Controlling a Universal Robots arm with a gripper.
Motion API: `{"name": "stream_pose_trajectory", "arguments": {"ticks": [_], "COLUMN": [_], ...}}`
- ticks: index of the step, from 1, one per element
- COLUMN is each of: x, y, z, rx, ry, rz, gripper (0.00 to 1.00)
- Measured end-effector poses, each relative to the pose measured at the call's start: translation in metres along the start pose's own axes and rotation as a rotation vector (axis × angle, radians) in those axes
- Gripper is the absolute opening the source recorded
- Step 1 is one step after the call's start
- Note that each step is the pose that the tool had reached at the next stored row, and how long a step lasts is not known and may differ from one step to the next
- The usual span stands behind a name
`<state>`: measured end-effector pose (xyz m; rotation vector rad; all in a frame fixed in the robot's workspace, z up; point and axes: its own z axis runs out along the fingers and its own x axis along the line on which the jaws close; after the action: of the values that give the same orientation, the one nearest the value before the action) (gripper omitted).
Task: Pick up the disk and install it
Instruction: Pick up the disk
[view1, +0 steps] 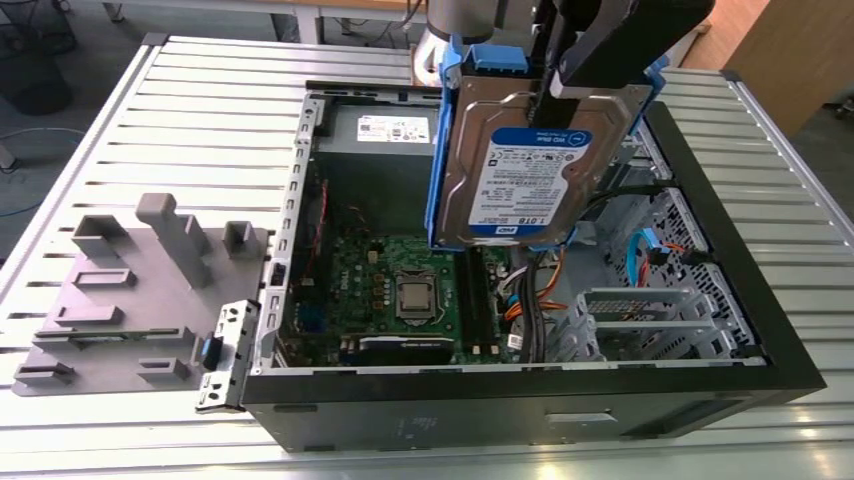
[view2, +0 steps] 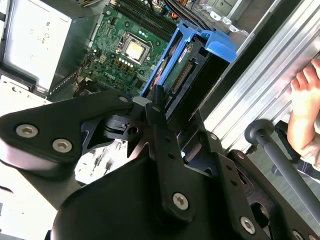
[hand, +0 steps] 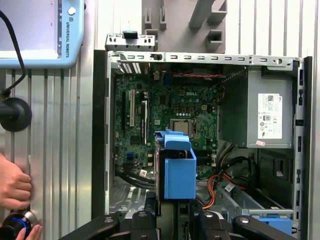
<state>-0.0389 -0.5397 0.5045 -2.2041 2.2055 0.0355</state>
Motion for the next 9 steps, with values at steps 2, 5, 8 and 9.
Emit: {"name": "stream_pose_trajectory", "arguments": {"ticks": [2,5,8,9], "x": [-0.0001,-0.0001,0.0002,0.0002], "y": [0.0,0.0,0.0,0.0], "z": [0.0003,0.0017,0.0048,0.0062], "rx": [0.0,0.0001,0.0001,0.0], "ry": [-0.0048,-0.0079,-0.0084,-0.0085], "rz": [0.0,0.0,0.0,0.0], "gripper": [0.35,0.35,0.35,0.35]}}
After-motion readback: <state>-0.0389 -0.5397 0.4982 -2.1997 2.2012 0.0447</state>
